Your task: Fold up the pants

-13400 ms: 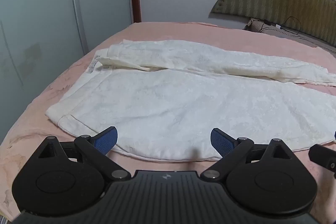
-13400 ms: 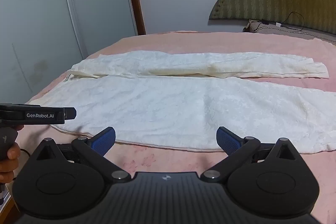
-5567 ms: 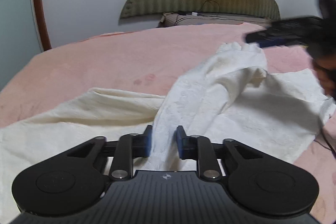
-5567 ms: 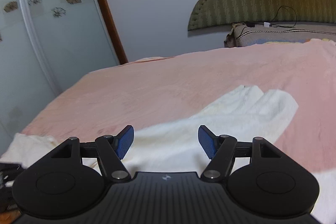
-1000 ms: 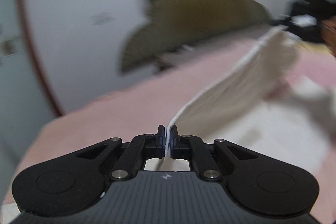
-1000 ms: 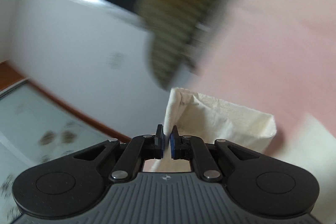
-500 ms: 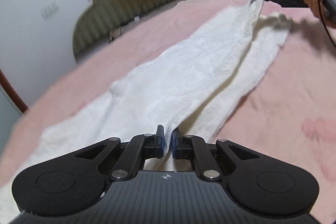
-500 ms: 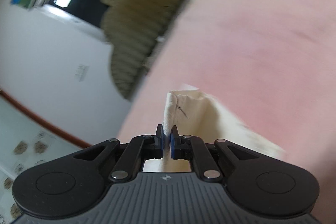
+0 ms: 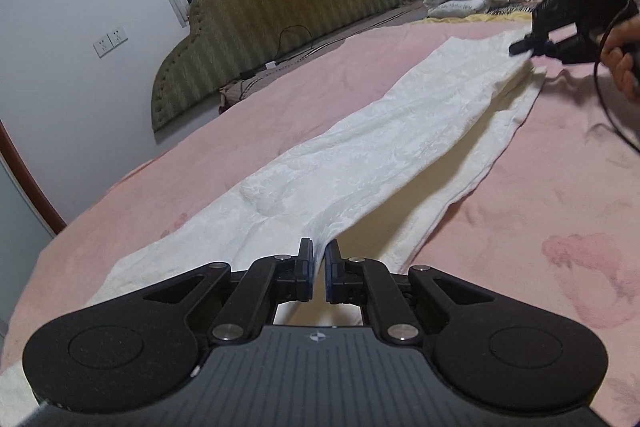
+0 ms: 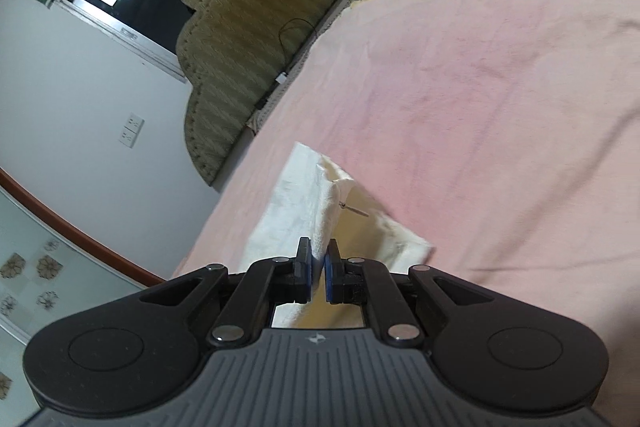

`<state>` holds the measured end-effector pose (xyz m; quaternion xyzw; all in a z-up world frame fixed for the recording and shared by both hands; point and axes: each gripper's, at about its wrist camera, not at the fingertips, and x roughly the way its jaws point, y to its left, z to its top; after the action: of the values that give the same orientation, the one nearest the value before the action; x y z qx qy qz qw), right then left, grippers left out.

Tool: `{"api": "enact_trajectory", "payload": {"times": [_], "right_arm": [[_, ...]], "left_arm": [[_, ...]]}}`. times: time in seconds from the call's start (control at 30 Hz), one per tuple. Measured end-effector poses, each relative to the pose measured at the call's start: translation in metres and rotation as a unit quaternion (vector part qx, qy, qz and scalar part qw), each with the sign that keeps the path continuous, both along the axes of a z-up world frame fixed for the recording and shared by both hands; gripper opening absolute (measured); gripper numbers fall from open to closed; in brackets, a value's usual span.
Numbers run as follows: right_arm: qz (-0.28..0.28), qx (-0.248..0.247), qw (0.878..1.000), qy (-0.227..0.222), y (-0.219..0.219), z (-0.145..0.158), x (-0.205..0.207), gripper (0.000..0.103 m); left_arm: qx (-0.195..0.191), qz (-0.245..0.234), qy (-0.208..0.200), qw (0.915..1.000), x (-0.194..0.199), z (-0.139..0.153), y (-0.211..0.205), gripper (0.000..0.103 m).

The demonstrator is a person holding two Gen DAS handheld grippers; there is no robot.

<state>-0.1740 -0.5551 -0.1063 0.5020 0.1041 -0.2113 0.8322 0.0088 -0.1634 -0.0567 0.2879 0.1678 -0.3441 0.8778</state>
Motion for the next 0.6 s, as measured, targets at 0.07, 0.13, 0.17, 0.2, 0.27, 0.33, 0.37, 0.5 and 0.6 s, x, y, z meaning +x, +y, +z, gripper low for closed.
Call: {"api": "enact_trajectory", "payload": {"times": [0.07,0.13,0.17,0.2,0.27,0.33,0.37,0.5,0.6], "right_arm": [[-0.002,0.003,1.000,0.003,0.000,-0.002,-0.005,0.007],[-0.002,-0.005,1.000,0.005,0.001,0.001,-0.006,0.007],[-0.003,-0.013,1.000,0.007,0.002,0.003,-0.008,0.007],[-0.004,-0.022,1.000,0.010,0.002,0.006,-0.009,0.007],[-0.003,-0.035,0.999,0.031,0.001,0.007,-0.006,0.007],[0.006,-0.034,0.997,0.070,-0.002,0.003,0.003,0.007],[0.005,-0.025,0.997,0.074,-0.003,0.000,0.004,0.007],[-0.030,-0.033,0.996,0.080,0.006,0.007,-0.006,0.012],[-0.120,-0.113,0.979,0.119,0.024,0.031,-0.017,0.013]], "left_arm": [[-0.010,-0.008,0.012,0.9998,-0.005,0.002,0.007,0.010],[-0.014,-0.013,0.018,0.9997,-0.007,0.003,0.011,0.010],[-0.014,-0.016,0.021,0.9996,-0.007,0.003,0.012,0.010],[-0.012,-0.018,0.022,0.9995,-0.008,0.001,0.012,0.010],[0.002,-0.025,0.028,0.9993,-0.008,-0.005,0.011,0.010],[0.022,-0.029,0.038,0.9986,-0.006,-0.016,0.008,0.010],[0.031,-0.028,0.042,0.9983,-0.005,-0.021,0.006,0.010],[0.044,-0.035,0.018,0.9983,-0.013,-0.022,0.008,0.014],[0.038,-0.043,0.023,0.9981,-0.012,-0.015,0.014,0.015]]}}
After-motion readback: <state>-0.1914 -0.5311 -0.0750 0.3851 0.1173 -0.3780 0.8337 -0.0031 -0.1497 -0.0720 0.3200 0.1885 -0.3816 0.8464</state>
